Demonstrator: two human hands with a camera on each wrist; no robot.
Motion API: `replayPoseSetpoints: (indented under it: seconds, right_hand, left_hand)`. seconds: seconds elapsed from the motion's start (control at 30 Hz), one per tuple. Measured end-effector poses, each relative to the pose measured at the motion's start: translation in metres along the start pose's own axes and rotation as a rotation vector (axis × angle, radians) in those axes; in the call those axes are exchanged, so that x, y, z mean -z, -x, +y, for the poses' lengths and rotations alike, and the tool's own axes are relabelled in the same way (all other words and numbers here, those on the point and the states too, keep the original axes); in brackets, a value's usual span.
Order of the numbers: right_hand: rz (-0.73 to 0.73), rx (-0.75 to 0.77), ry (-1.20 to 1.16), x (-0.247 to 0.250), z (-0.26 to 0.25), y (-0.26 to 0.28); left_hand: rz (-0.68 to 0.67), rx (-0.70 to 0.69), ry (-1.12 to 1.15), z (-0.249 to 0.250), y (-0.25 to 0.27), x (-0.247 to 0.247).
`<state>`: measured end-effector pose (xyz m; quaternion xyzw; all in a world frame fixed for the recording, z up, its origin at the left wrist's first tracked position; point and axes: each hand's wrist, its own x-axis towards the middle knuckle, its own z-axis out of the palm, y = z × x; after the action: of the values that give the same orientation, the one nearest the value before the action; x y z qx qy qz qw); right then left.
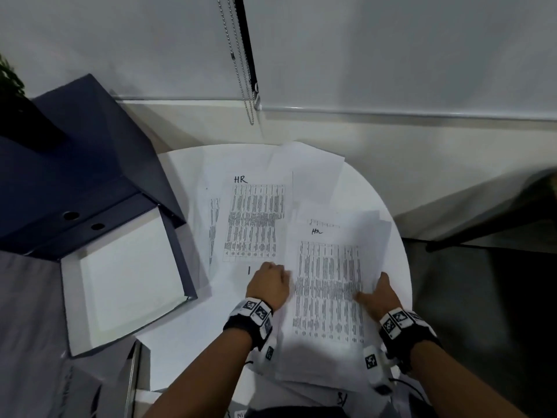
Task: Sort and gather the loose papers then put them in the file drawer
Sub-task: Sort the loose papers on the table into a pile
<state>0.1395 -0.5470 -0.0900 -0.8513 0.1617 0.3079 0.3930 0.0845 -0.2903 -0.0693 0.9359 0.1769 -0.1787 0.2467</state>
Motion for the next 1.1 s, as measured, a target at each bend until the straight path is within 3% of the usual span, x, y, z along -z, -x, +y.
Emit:
replayPoseSetpoints:
  seconds: [0.07, 0.17, 0.23, 0.3, 0.7, 0.8, 0.87, 0.97, 1.1]
  right_hand:
    - [0.012, -0.028, 0.0, -0.001, 0.002, -0.004]
    - [0.031, -0.039, -0.006, -0.004, 0.007, -0.011]
    - [0.032, -0.047, -0.004, -0.006, 0.01, -0.014]
    - [0.04, -0.041, 0.01, -0.007, 0.012, -0.016]
    - [0.032, -0.064, 0.015, -0.004, 0.007, -0.012]
    - [0.03, -0.068, 0.015, -0.003, 0.005, -0.01]
    - [0.03, -0.066, 0.006, -0.003, 0.004, -0.01]
    - [0.029, -0.068, 0.004, -0.004, 0.003, -0.009]
    - [0.032, -0.055, 0.004, -0.005, 0.003, -0.008]
  left_hand:
    - [0.112, 0.111, 0.092, -0.007, -0.016, 0.018]
    - [0.286, 0.493, 0.219, -0.036, -0.047, 0.057]
    - [0.264, 0.719, 0.257, -0.059, -0.064, 0.077]
    - [0.194, 0.832, 0.237, -0.072, -0.075, 0.084]
    - [0.12, 0.88, 0.409, -0.079, -0.078, 0.088]
    - [0.098, 0.798, 0.456, -0.084, -0.079, 0.087]
    - [0.08, 0.755, 0.437, -0.08, -0.076, 0.088]
    - [0.069, 0.844, 0.324, -0.068, -0.07, 0.086]
    - [0.124, 0.844, 0.265, -0.049, -0.065, 0.072]
